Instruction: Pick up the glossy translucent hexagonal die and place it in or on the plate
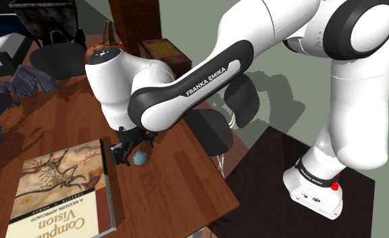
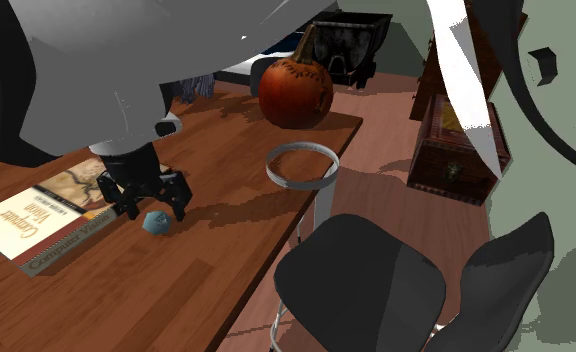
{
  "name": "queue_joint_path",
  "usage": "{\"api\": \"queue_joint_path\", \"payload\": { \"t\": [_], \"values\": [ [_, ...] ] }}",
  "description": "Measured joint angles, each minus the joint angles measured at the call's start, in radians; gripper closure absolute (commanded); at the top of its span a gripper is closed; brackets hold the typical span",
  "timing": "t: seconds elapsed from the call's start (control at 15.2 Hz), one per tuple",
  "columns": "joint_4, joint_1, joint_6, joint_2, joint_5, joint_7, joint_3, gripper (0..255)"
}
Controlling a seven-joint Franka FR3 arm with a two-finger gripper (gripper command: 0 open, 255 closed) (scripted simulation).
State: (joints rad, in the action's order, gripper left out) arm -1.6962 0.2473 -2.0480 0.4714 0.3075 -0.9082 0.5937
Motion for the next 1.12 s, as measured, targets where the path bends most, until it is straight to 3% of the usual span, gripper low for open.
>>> {"api": "queue_joint_path", "payload": {
  "t": [0.13,0.2,1.12],
  "values": [
    [0.000,0.000,0.000,0.000,0.000,0.000,0.000,0],
    [0.000,0.000,0.000,0.000,0.000,0.000,0.000,255],
    [0.022,-0.002,0.033,-0.013,-0.011,0.008,0.006,255]
  ]
}}
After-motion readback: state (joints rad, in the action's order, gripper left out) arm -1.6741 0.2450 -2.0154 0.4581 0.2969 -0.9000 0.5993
